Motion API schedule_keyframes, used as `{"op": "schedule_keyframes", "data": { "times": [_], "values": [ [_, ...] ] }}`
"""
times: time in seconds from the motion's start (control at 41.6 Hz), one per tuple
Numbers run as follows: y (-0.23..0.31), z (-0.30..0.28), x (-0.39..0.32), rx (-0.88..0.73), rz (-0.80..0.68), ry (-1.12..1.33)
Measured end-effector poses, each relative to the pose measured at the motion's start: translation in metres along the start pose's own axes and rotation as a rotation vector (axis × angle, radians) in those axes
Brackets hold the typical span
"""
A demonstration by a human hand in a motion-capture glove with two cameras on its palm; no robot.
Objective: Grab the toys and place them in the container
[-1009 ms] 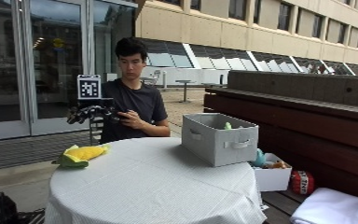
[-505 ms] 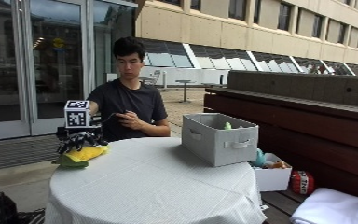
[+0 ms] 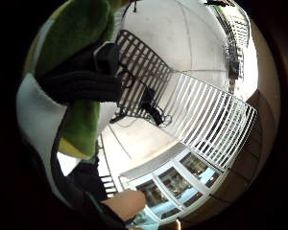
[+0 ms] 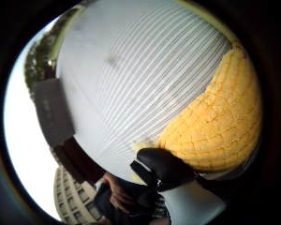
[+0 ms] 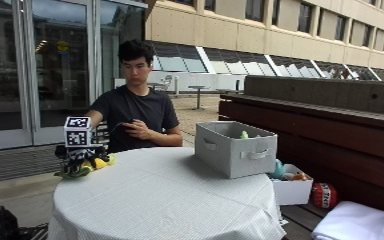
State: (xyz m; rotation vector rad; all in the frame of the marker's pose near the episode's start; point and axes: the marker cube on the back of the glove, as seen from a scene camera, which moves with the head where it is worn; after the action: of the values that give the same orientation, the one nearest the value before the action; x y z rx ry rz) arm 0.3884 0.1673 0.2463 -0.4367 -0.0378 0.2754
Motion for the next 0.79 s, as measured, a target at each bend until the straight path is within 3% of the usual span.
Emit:
{"op": "schedule_keyframes", "data": {
  "times": [0.336, 0.721, 0.793],
  "values": [
    [0.017, 0.005, 0.007, 0.008, 0.012, -0.01],
    [-0.001, -0.016, 0.006, 0.419, -0.006, 0.078],
    [0.002, -0.022, 0.002, 0.377, 0.05, 0.019]
  ]
}}
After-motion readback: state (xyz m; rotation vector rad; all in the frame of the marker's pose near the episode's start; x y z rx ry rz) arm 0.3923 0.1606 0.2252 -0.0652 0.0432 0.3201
